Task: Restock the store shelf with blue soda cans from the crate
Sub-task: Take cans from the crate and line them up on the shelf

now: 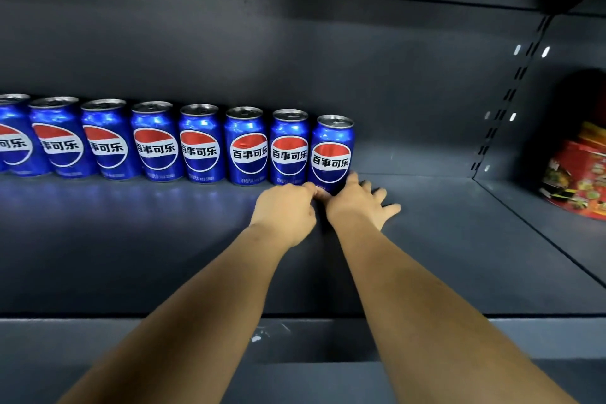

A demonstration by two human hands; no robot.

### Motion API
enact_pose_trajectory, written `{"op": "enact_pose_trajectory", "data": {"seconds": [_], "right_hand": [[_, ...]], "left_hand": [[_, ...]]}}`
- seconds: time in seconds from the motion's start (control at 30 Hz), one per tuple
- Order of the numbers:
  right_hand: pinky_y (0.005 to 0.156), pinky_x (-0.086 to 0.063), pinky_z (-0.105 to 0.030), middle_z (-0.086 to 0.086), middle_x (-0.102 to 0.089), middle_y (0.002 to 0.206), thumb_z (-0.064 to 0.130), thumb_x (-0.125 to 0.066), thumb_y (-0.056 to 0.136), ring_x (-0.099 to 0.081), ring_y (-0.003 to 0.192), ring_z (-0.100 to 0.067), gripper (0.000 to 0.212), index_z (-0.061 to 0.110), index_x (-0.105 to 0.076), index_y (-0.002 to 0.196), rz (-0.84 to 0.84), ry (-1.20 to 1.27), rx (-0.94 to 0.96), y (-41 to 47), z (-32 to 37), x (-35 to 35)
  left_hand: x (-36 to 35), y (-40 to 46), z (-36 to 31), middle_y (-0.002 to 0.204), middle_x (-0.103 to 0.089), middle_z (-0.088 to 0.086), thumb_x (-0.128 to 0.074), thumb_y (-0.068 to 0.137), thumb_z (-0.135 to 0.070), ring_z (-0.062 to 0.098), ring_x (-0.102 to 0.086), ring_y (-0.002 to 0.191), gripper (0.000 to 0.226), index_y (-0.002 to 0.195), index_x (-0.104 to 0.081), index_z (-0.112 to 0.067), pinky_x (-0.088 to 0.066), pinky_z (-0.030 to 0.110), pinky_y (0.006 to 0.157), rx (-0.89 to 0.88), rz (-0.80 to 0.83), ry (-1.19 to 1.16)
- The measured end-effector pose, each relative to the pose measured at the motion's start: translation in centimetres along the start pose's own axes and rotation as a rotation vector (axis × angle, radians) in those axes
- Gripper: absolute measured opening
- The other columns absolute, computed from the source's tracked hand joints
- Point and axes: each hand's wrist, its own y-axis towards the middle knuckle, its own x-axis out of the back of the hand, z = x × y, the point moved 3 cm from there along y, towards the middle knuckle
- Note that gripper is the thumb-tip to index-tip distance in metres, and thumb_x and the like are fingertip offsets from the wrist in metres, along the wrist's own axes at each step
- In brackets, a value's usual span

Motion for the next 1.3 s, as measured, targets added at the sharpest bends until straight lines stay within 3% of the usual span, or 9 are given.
{"op": "enact_pose_trajectory", "data": {"seconds": [0.2, 0.33, 0.43, 0.57, 0.67, 0.9, 1.07, 1.2, 1.3], "right_hand": [[0.11, -0.005, -0.064, -0.011, -0.009, 0.158, 0.066, -0.023, 0.092, -0.004, 0.144, -0.036, 0.084, 0.013, 0.008, 0.15, 0.04, -0.13, -0.008, -0.1, 0.5, -0.2], [0.107, -0.003, -0.066, -0.014, -0.003, 0.158, 0.067, -0.017, 0.092, 0.0, 0.144, -0.038, 0.087, 0.008, 0.014, 0.148, 0.055, -0.178, -0.004, 0.0, 0.7, -0.4], [0.106, -0.003, -0.068, -0.015, -0.003, 0.158, 0.067, -0.014, 0.091, 0.0, 0.144, -0.039, 0.088, 0.006, 0.013, 0.148, 0.064, -0.201, 0.002, 0.2, 0.7, -0.5], [0.105, -0.002, -0.068, -0.016, -0.003, 0.158, 0.068, -0.013, 0.091, 0.001, 0.144, -0.039, 0.089, 0.005, 0.01, 0.148, 0.076, -0.215, 0.001, 0.4, 0.8, -0.5], [0.105, -0.002, -0.069, -0.016, -0.003, 0.158, 0.067, -0.015, 0.091, 0.001, 0.144, -0.038, 0.088, 0.005, 0.009, 0.149, 0.086, -0.222, 0.001, 0.5, 0.8, -0.5], [0.106, -0.001, -0.069, -0.016, 0.0, 0.158, 0.065, -0.018, 0.092, 0.005, 0.144, -0.038, 0.088, 0.002, 0.007, 0.148, 0.109, -0.249, 0.0, 0.9, 1.0, -0.5], [0.106, -0.001, -0.068, -0.016, 0.0, 0.158, 0.066, -0.017, 0.092, 0.005, 0.144, -0.038, 0.088, 0.002, 0.004, 0.149, 0.113, -0.26, -0.002, 0.9, 1.0, -0.6], [0.108, 0.0, -0.065, -0.016, 0.001, 0.158, 0.071, -0.015, 0.089, 0.005, 0.145, -0.037, 0.091, 0.004, 0.0, 0.15, 0.144, -0.271, 0.007, 0.1, 0.9, -0.2], [0.114, -0.001, -0.055, -0.014, 0.002, 0.158, 0.069, -0.013, 0.091, 0.005, 0.146, -0.032, 0.089, 0.004, 0.0, 0.15, 0.155, -0.267, 0.06, -0.8, 0.3, 0.1]], "left_hand": [[0.1, 0.0, 0.0, 0.109, -0.063, 0.004, -0.039, 0.095, -0.018, 0.024, -0.056, 0.1, 0.027, 0.119, -0.051, -0.022, -0.032, 0.027, 0.071, -0.001, -0.03, -0.055], [0.1, 0.1, 0.0, 0.107, -0.063, 0.003, -0.04, 0.094, -0.018, 0.022, -0.055, 0.096, 0.025, 0.116, -0.051, -0.022, -0.033, 0.027, 0.071, -0.006, -0.025, -0.064], [0.1, 0.2, 0.3, 0.104, -0.063, 0.003, -0.04, 0.094, -0.018, 0.018, -0.048, 0.084, 0.017, 0.108, -0.049, -0.022, -0.033, 0.028, 0.069, 0.008, -0.024, -0.076], [-0.1, 0.3, 0.3, 0.106, -0.062, 0.005, -0.04, 0.094, -0.02, 0.024, -0.054, 0.095, 0.023, 0.116, -0.047, -0.017, -0.032, 0.029, 0.068, 0.029, -0.011, -0.054], [-0.2, 0.4, 0.4, 0.104, -0.062, 0.005, -0.04, 0.094, -0.021, 0.021, -0.051, 0.087, 0.019, 0.111, -0.047, -0.016, -0.033, 0.029, 0.067, 0.029, -0.011, -0.053], [-0.4, 0.5, 0.7, 0.102, -0.062, 0.004, -0.041, 0.093, -0.022, 0.022, -0.053, 0.089, 0.016, 0.106, -0.049, -0.016, -0.033, 0.029, 0.067, 0.026, -0.01, -0.053], [-0.3, 0.5, 0.7, 0.103, -0.062, 0.004, -0.041, 0.093, -0.021, 0.016, -0.043, 0.079, 0.012, 0.101, -0.048, -0.017, -0.033, 0.029, 0.068, 0.029, -0.009, -0.062], [-0.2, -0.4, 0.5, 0.111, -0.062, 0.007, -0.041, 0.094, -0.019, 0.025, -0.055, 0.097, 0.023, 0.113, -0.052, -0.015, -0.035, 0.03, 0.07, -0.016, -0.009, -0.06], [0.0, -1.4, 1.2, 0.116, -0.061, 0.007, -0.043, 0.093, -0.019, 0.025, -0.055, 0.107, 0.025, 0.116, -0.054, -0.017, -0.038, 0.029, 0.077, 0.015, 0.041, -0.164]]}}
